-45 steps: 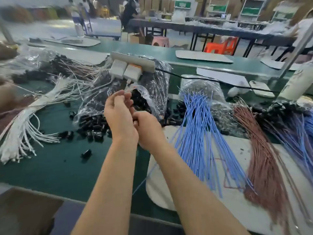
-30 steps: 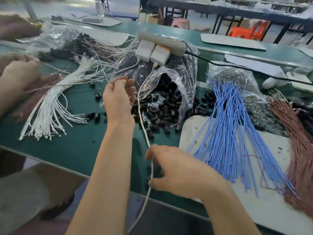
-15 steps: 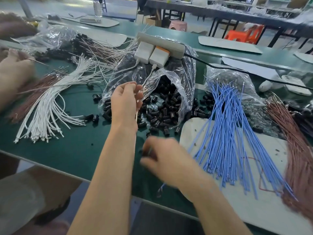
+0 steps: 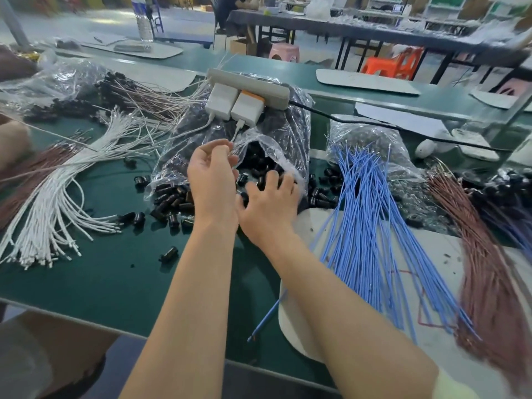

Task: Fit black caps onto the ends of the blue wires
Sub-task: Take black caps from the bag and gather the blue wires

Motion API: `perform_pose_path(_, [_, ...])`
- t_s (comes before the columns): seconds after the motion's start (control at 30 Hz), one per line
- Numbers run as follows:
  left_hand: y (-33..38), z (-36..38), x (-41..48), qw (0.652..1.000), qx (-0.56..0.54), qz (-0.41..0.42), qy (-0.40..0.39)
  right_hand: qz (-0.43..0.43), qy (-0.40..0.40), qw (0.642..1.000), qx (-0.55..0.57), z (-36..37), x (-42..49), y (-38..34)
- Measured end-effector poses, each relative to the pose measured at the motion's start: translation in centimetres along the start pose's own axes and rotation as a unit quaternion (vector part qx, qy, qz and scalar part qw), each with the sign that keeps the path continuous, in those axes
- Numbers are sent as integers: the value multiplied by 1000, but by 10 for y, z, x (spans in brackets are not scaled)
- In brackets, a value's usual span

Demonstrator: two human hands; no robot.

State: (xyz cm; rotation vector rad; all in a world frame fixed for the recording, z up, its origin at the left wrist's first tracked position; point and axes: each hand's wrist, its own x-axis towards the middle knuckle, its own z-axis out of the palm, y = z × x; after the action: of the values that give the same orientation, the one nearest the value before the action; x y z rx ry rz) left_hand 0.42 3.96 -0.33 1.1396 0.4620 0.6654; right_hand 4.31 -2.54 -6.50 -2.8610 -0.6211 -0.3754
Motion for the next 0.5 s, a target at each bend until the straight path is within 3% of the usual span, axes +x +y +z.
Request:
perform_pose_path(0.1, [2, 4, 0, 1000, 0, -4, -3, -48, -18, 998, 19, 1, -9, -5])
perform_pose_path(0.2, [3, 7, 0, 1000, -4, 0, -7, -37, -71, 997, 21, 0, -9, -7])
perform_pose_path(0.37, [2, 4, 0, 1000, -7, -8, -1, -52, -28, 998, 11, -2, -12, -6])
perform_pose_path(0.5, [2, 4, 3, 1000, -5, -9, -1, -28, -80, 996, 25, -3, -10, -9])
